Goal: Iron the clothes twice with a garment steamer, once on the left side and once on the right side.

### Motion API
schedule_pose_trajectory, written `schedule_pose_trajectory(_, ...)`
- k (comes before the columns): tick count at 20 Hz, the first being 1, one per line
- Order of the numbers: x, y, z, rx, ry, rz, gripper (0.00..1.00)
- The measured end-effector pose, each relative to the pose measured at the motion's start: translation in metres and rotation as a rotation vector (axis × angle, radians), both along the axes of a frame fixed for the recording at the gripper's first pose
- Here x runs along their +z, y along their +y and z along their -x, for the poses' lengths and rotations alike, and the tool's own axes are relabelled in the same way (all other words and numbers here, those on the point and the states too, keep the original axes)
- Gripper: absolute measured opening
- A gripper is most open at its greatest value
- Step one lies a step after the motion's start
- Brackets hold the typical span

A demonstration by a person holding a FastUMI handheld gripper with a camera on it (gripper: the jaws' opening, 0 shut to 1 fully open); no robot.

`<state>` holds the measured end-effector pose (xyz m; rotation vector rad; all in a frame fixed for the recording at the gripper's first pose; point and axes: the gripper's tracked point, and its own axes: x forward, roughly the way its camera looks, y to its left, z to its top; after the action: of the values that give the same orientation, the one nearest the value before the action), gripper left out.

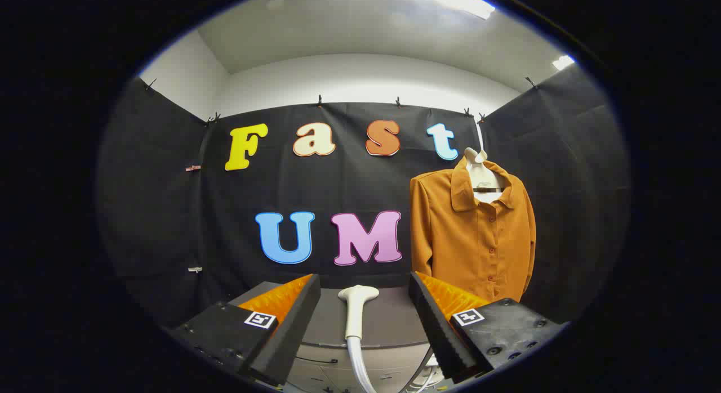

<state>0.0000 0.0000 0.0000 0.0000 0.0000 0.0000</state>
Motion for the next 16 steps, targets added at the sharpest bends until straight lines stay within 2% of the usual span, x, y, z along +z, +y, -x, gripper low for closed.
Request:
schedule_pose_trajectory(7, -0.003, -0.001, 0.003, -0.015, 0.014, -0.015, 0.98)
schedule_pose_trajectory(16, -0.003, 0.022, 0.016, 0.004, 0.025, -0.006, 0.98)
